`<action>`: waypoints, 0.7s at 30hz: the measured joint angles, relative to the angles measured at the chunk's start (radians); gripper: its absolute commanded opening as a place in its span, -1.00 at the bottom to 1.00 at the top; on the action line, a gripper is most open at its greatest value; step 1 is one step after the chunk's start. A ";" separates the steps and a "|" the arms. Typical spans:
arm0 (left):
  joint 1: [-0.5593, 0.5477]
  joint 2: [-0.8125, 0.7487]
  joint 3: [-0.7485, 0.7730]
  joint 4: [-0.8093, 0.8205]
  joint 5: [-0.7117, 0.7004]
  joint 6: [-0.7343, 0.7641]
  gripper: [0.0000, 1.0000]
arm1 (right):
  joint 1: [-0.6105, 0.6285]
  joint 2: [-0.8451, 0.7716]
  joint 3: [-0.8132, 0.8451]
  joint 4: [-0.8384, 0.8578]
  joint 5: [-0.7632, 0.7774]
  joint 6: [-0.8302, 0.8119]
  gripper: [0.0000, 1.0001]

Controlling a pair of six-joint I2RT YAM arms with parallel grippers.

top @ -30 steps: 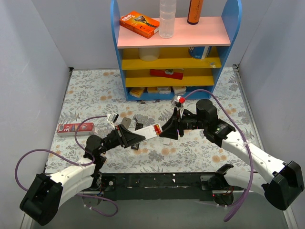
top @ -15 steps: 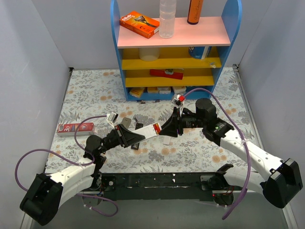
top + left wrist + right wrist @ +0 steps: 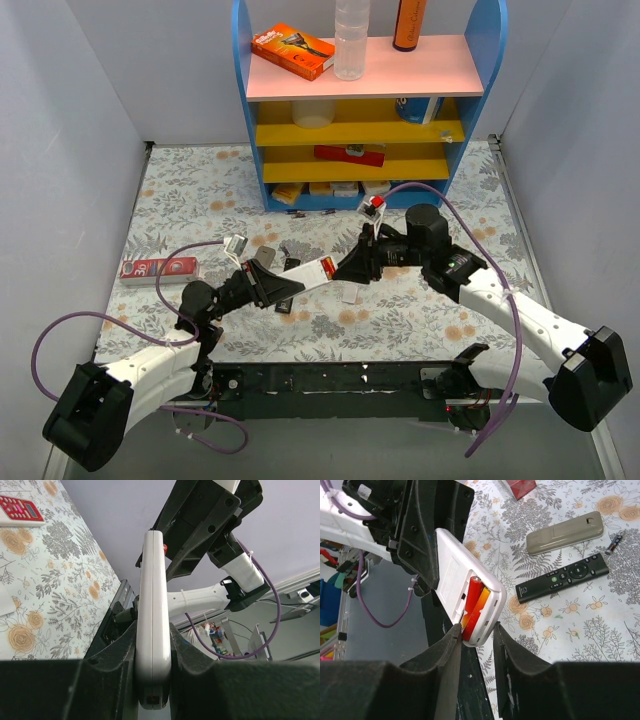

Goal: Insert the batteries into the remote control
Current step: Load the battery into the remote control.

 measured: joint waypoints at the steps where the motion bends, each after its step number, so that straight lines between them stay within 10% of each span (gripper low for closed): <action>1: 0.000 0.000 0.002 -0.006 0.000 0.007 -1.00 | 0.002 0.003 0.005 -0.009 0.011 0.005 -0.94; 16: 0.005 0.014 0.018 -0.026 0.003 0.036 -1.00 | 0.010 0.025 0.027 -0.044 0.087 0.026 -0.95; 21: 0.009 0.026 0.018 -0.002 0.002 0.034 -1.00 | 0.008 0.020 0.023 -0.017 0.085 0.040 -0.18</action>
